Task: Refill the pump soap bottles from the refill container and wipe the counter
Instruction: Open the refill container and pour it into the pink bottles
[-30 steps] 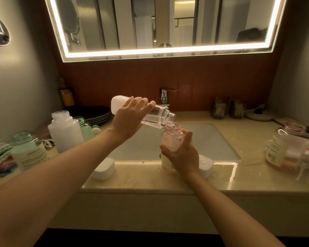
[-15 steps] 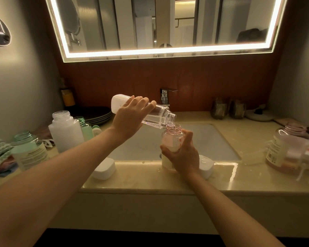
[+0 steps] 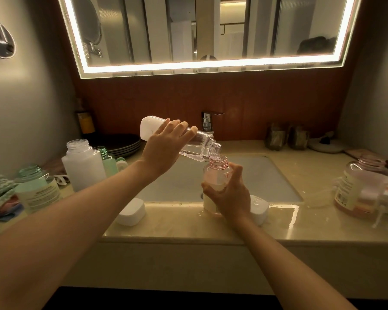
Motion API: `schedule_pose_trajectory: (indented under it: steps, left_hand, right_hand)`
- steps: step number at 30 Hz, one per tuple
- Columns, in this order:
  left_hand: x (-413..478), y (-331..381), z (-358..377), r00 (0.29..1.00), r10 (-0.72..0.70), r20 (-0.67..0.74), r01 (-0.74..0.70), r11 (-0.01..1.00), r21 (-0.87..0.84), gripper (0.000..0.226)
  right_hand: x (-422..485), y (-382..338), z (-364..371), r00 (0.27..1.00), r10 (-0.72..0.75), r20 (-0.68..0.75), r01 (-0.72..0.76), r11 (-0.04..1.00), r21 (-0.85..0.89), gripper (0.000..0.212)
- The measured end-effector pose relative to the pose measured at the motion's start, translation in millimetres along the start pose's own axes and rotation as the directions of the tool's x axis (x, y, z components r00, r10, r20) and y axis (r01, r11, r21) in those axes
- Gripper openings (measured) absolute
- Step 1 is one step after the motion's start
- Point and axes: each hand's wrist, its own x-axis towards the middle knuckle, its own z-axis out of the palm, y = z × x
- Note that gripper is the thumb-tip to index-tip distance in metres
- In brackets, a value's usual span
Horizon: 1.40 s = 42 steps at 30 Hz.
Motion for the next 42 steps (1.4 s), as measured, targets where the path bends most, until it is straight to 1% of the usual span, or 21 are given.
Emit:
schedule_pose_trajectory:
  steps: [8,20,31,42]
  left_hand:
    - [1.4,1.0,-1.9,1.0,0.007,-0.018,-0.006,1.0,0.01,0.074]
    - [4.5,0.0,-4.1,1.0,0.028,-0.003,-0.028,0.999,0.041,0.077]
    - [8.9,-0.7,-7.0,0.998,0.058,0.002,-0.058,0.996,0.063,0.073]
    - [14.1,-1.4,-9.2,0.995,0.095,0.004,-0.095,0.988,0.126,0.079]
  right_hand:
    - [-0.5,-0.9,-0.9,1.0,0.007,0.003,-0.007,1.0,-0.003,0.077]
    - [-1.1,-2.4,-2.4,1.0,0.006,0.008,-0.006,1.0,0.002,0.077]
    - [-0.7,-4.2,-3.8,1.0,0.025,0.019,-0.025,1.0,0.001,0.077]
    - [-0.9,-4.6,-3.2,1.0,0.015,-0.007,-0.015,1.0,-0.016,0.077]
